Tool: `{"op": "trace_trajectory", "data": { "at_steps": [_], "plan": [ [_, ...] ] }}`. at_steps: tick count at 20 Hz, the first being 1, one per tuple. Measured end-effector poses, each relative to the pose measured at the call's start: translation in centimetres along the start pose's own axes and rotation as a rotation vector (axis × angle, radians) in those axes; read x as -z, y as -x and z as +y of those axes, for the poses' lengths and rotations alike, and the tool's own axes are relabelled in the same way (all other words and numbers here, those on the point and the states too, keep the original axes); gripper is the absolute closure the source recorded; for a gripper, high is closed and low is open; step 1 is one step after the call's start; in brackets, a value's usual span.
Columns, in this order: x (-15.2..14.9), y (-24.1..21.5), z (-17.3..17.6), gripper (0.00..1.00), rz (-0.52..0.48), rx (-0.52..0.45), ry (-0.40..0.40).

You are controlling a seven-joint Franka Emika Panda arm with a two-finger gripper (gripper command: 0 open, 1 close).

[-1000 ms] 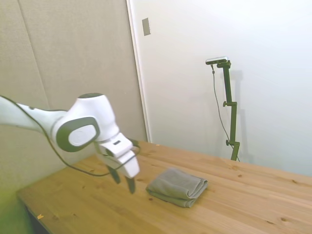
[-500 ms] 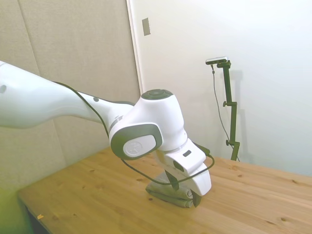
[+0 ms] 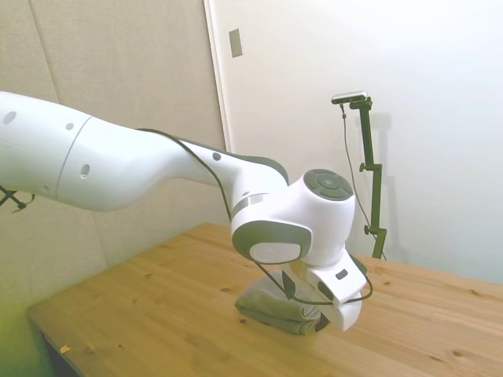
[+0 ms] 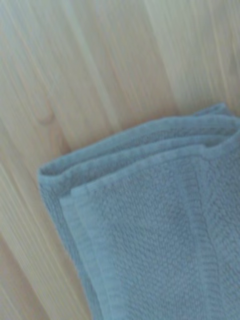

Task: Unfold the towel

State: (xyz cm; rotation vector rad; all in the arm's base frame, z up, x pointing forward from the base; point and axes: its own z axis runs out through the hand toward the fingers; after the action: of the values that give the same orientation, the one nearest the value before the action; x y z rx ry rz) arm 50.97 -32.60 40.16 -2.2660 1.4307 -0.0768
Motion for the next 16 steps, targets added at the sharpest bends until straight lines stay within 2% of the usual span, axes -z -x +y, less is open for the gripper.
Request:
{"op": "trace_trajectory", "data": {
  "at_steps": [4, 5, 16],
  "plan": [
    [-1.0, -1.1, -0.3, 0.0, -0.066, 0.011, 0.002],
    [-1.3, -1.3, -0.4, 1.0, -0.073, 0.011, 0.0],
    [-3.4, -1.2, -1.5, 1.0, -0.17, 0.041, -0.027]
  ]
}}
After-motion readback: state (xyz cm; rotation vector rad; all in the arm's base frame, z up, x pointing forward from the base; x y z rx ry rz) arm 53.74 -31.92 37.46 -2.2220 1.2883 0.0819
